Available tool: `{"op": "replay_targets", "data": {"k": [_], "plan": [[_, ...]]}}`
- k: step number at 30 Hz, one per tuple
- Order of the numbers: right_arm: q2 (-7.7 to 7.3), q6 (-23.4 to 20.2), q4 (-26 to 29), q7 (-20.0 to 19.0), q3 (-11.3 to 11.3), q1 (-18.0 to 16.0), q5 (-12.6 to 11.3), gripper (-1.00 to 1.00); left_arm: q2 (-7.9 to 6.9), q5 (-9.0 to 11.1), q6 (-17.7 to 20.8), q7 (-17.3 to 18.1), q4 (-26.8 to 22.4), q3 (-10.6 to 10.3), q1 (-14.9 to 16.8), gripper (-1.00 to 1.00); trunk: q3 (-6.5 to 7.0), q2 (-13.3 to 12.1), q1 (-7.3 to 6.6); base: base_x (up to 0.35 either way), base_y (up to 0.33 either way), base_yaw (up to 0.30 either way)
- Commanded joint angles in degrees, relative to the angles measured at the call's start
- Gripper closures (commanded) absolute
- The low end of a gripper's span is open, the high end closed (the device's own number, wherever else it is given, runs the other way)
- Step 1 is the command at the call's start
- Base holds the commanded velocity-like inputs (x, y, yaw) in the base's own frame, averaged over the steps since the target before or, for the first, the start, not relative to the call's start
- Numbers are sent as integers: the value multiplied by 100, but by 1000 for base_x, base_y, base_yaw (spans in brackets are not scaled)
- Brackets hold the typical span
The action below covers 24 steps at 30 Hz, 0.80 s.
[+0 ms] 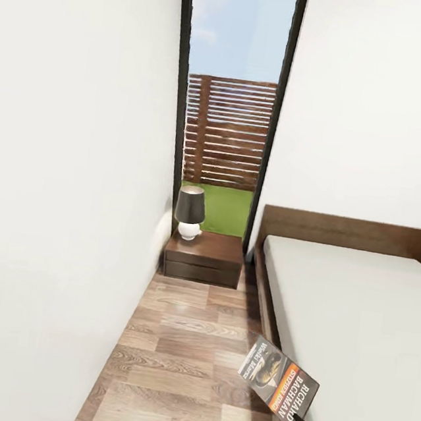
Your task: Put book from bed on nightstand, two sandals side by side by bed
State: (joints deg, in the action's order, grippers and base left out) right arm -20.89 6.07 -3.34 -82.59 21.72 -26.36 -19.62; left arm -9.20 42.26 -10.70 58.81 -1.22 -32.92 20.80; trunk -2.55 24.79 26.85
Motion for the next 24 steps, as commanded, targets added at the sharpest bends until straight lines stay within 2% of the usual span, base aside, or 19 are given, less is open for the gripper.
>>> {"op": "replay_targets", "data": {"k": [1,6,10,24], "plan": [[-2,61,-27,-12,-19,-14,-33,100,-2,36,-38,8,-1,-48,3,-100,-13,13,4,0,0,-281],[1,58,-27,-12,-24,-12,-33,100,-2,36,-38,8,-1,-48,3,-100,-13,13,4,0,0,-262],[2,60,-27,-12,-24,-16,-33,100,-2,36,-38,8,-1,-48,3,-100,-13,13,4,83,0,-77],[41,60,-27,-12,-21,-12,-33,100,-2,36,-38,8,-1,-48,3,-100,-13,13,4,318,0,-3]]}}
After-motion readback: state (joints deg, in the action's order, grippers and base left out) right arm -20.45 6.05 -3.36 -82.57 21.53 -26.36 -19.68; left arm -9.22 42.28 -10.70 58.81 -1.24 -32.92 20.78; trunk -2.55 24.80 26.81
